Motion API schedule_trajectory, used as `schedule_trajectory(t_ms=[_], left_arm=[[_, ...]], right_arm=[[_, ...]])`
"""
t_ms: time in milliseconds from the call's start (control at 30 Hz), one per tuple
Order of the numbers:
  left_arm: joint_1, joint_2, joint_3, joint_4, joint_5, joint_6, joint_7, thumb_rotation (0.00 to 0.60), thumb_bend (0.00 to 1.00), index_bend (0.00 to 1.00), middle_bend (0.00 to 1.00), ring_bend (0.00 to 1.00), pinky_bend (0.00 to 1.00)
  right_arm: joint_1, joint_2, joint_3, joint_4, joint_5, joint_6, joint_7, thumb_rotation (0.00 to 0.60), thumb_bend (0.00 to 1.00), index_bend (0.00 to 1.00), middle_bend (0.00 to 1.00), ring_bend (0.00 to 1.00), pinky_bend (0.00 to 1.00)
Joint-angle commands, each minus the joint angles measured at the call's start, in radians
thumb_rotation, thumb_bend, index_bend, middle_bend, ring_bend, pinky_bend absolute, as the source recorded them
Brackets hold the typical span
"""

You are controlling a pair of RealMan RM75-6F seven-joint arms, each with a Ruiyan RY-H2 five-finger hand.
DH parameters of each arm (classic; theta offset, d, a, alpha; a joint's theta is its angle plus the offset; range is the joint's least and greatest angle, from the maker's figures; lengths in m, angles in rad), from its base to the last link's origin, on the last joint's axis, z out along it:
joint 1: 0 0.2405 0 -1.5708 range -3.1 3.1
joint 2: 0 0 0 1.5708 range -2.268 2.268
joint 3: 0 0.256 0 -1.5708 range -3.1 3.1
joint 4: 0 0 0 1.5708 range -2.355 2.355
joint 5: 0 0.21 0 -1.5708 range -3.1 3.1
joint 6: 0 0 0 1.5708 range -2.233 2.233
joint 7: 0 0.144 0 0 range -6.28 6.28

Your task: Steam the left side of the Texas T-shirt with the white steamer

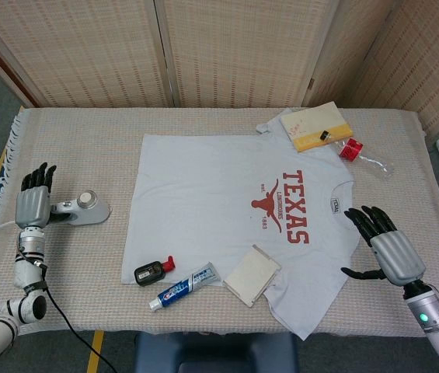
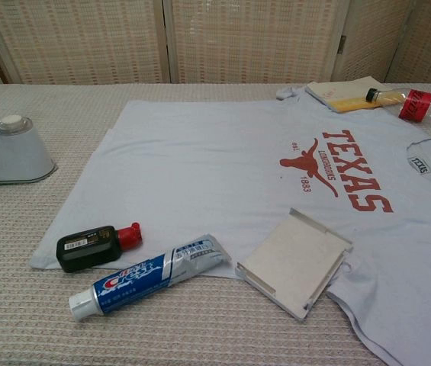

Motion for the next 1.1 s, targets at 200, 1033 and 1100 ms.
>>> schedule_trajectory(t_ms=[200, 1033, 1100], left_arm=[[0.141, 0.315, 0.002, -0.474, -0.101, 0.044, 0.127, 0.6, 0.0, 0.12, 0.2, 0.09, 0.15], [0.427, 0.444, 0.228, -0.783, 0.172, 0.476, 0.111, 0.6, 0.1, 0.26, 0.26, 0.15, 0.21], [0.453, 0.455, 0.248, -0.817, 0.191, 0.505, 0.114, 0.6, 0.09, 0.25, 0.25, 0.15, 0.2]], right_arm=[[-0.04, 0.035, 0.018, -0.019, 0.041, 0.025, -0.02, 0.559, 0.1, 0.0, 0.08, 0.0, 0.04], [-0.213, 0.005, -0.012, 0.044, -0.021, 0.228, 0.059, 0.532, 0.02, 0.0, 0.1, 0.0, 0.06], [-0.233, 0.002, -0.008, 0.049, -0.012, 0.251, 0.06, 0.529, 0.02, 0.0, 0.1, 0.0, 0.06]])
